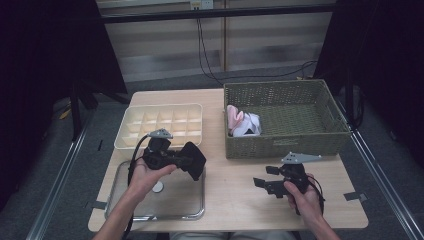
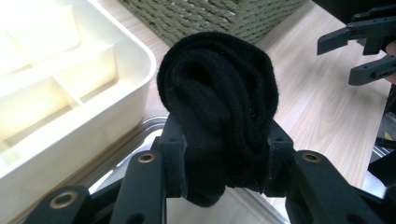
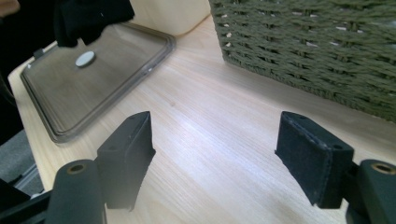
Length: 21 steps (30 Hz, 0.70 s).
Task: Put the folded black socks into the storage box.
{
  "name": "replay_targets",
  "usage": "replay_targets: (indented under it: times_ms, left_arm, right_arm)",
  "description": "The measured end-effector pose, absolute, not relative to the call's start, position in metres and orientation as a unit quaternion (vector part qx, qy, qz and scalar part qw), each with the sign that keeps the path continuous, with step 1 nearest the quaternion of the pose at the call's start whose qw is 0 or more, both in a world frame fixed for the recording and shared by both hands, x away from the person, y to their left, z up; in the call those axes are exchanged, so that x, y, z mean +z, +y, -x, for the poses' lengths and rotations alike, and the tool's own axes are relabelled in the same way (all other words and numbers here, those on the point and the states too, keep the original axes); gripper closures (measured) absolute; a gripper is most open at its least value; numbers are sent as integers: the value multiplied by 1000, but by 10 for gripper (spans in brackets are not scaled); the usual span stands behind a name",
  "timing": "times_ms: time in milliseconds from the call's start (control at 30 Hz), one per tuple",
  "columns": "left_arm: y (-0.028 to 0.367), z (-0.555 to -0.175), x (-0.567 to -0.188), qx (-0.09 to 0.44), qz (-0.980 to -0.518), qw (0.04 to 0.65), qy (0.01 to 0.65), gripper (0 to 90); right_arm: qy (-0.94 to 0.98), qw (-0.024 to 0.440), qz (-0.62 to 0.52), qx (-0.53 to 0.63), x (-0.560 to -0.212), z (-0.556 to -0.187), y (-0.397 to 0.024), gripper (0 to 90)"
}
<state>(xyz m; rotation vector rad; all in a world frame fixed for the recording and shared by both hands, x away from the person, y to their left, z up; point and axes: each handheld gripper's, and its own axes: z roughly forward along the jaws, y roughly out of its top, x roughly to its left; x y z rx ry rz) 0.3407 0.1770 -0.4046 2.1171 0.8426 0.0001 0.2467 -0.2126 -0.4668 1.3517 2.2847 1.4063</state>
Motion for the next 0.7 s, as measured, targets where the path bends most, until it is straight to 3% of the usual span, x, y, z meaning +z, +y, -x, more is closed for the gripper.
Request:
replay_targets:
  times_ms: [700]
  left_arm:
    - [194,-364,-378,22,-841,415,347,614]
  right_arm:
    - [765,64,-444,462,-469,-249,-211,261]
